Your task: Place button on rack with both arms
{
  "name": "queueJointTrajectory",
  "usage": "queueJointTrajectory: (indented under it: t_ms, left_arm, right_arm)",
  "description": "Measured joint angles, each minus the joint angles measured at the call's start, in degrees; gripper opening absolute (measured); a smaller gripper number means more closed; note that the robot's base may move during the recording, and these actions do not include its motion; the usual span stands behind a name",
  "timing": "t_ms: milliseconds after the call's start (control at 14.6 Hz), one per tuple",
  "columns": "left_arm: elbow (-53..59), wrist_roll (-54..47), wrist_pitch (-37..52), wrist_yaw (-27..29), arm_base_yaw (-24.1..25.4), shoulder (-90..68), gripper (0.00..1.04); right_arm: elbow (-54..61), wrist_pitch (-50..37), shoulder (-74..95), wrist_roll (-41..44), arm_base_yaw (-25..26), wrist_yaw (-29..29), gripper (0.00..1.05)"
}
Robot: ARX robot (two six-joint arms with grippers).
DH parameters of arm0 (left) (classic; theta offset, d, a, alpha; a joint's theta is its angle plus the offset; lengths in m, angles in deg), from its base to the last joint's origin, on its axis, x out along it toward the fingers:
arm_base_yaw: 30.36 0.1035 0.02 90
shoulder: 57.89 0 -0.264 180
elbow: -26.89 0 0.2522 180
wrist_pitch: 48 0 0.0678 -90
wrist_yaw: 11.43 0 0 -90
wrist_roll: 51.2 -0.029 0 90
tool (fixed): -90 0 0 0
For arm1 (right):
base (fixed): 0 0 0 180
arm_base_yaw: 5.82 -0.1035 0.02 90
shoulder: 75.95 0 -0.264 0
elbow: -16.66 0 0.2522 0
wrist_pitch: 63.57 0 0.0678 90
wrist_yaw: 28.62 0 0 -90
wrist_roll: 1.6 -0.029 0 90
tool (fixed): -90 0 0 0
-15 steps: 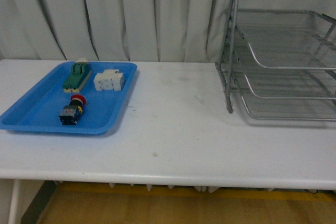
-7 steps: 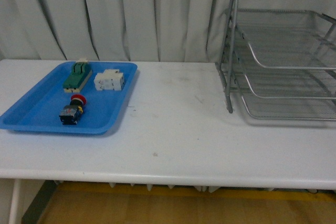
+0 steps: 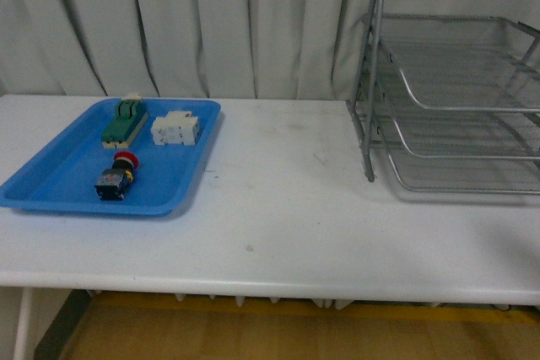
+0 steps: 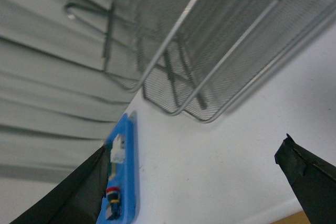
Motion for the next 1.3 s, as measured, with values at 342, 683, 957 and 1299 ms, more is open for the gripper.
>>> queueJointTrajectory:
  t_ms: [342,683,957,1299]
  left_arm:
    - [0.0,0.0,0.0,0.0,0.0,0.0,0.98]
    - [0.0,0.0,0.0,0.0,0.0,0.0,0.98]
    - [0.0,0.0,0.0,0.0,0.0,0.0,0.98]
    - [0.0,0.0,0.0,0.0,0.0,0.0,0.98]
  right_arm:
    - [-17.6,4.2,20.0,-8.6,-0.2,-3.4,0.98]
    - [-33.7,13.6,29.4,-11.1,-2.1,-5.4,0.98]
    - [-41.3,15.8,35.4,-11.3,-3.5,-8.0,0.68]
    - [-38.0,7.2,36.5,-15.1,-4.0,-8.5,0.12]
